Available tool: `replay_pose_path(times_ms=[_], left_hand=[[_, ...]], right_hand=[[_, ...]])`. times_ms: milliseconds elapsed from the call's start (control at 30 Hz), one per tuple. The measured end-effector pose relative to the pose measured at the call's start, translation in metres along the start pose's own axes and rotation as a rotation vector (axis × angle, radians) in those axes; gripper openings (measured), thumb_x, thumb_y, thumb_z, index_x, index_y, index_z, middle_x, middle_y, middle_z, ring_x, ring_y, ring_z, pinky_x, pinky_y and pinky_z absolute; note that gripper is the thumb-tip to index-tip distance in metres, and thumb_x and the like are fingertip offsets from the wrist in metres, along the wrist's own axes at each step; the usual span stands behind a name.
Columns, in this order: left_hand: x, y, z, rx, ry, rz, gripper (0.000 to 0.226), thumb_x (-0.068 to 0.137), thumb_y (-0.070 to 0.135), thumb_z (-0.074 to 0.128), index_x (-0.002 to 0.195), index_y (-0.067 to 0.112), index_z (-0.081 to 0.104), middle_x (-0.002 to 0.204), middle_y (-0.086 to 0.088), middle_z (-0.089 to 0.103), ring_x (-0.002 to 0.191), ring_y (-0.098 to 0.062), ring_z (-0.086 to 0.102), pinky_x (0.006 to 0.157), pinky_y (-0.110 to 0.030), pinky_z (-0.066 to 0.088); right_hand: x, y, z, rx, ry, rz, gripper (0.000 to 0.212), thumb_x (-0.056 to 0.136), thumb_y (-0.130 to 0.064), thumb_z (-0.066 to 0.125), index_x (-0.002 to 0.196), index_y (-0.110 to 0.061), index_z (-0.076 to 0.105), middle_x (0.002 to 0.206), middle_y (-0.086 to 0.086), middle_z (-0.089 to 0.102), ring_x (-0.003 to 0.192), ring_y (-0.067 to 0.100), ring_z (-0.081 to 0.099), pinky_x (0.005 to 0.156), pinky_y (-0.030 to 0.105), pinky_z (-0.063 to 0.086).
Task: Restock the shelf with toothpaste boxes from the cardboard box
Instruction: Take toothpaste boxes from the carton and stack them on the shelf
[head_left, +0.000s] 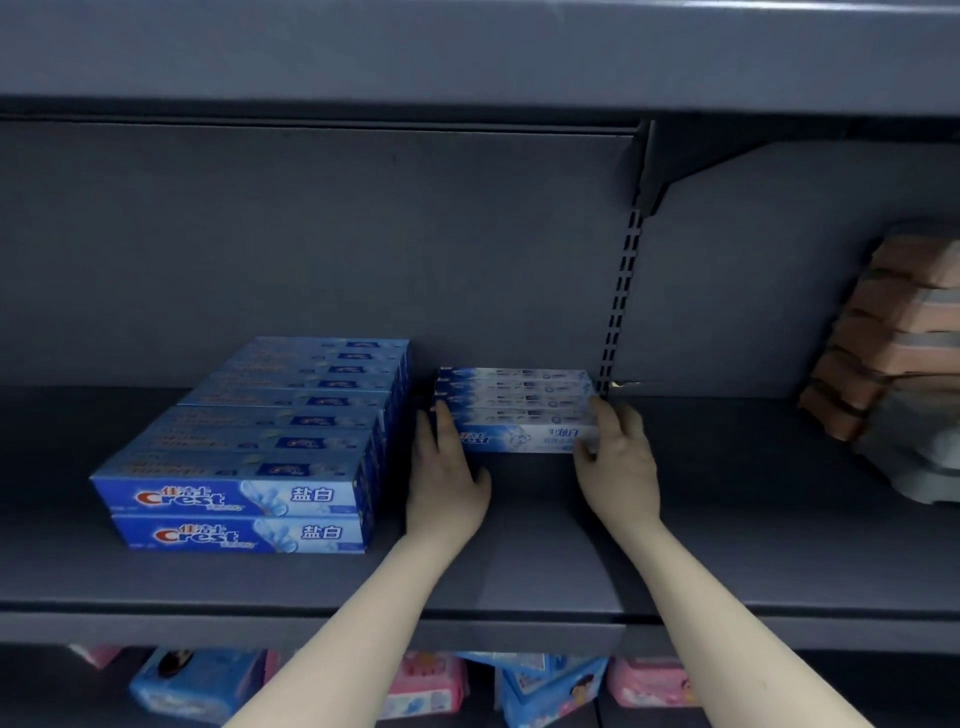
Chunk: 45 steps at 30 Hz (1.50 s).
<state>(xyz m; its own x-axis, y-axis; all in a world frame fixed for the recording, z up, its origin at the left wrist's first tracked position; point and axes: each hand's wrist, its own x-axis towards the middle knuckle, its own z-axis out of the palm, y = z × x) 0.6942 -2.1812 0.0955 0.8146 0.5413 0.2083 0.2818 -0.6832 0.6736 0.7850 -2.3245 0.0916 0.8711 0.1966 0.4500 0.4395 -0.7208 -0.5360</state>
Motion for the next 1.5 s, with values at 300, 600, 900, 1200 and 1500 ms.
replay_pose_path(times_ms=[300,600,900,1200,1500], left_hand=[[-0.044,0.006,-0.013,0.184,0.066,0.144,0.082,0.092,0.036,0.049,0.149,0.010,-0.004,0.157,-0.010,-0.002,0.145,-0.025,0.002,0.115,-0.030,0.008],[-0.125,-0.012,-0.016,0.169,0.071,0.312,0.077,0.093,0.035,0.049,0.149,0.013,0.002,0.158,-0.005,0.003,0.145,-0.016,-0.005,0.114,-0.025,0.003],[-0.221,-0.069,0.027,0.179,0.079,0.297,0.076,0.088,0.032,0.059,0.148,0.011,0.017,0.155,-0.002,0.012,0.143,-0.015,0.003,0.109,-0.035,0.019],[-0.289,-0.173,0.113,0.231,-0.167,0.131,0.074,0.088,0.032,0.059,0.147,0.011,0.021,0.155,-0.007,0.016,0.143,-0.019,0.009,0.108,-0.033,0.023],[-0.354,-0.280,0.209,0.373,-0.438,0.051,0.080,0.079,0.025,0.069,0.144,0.004,0.028,0.149,-0.017,0.031,0.138,-0.033,0.028,0.110,-0.044,0.029]], right_hand=[[-0.051,-0.004,-0.015,-0.179,0.053,-0.169,0.055,0.076,-0.016,0.073,0.126,-0.001,0.054,0.130,0.029,0.050,0.119,0.047,0.049,0.094,0.054,0.044],[-0.142,-0.006,-0.028,-0.192,0.022,-0.234,0.047,0.093,-0.034,0.040,0.131,-0.009,0.049,0.138,0.019,0.046,0.130,0.037,0.041,0.109,0.047,0.029],[-0.249,0.021,-0.011,-0.233,0.010,-0.367,0.052,0.094,-0.029,0.042,0.142,-0.010,0.032,0.148,0.022,0.030,0.140,0.032,0.021,0.115,0.045,0.017],[-0.357,0.092,0.073,-0.254,-0.329,-0.237,0.050,0.092,-0.032,0.043,0.137,-0.010,0.042,0.144,0.020,0.039,0.135,0.032,0.033,0.110,0.046,0.030],[-0.446,0.163,0.172,-0.355,-0.607,-0.215,0.048,0.087,-0.026,0.058,0.130,-0.006,0.051,0.135,0.023,0.049,0.126,0.036,0.047,0.109,0.045,0.032]])
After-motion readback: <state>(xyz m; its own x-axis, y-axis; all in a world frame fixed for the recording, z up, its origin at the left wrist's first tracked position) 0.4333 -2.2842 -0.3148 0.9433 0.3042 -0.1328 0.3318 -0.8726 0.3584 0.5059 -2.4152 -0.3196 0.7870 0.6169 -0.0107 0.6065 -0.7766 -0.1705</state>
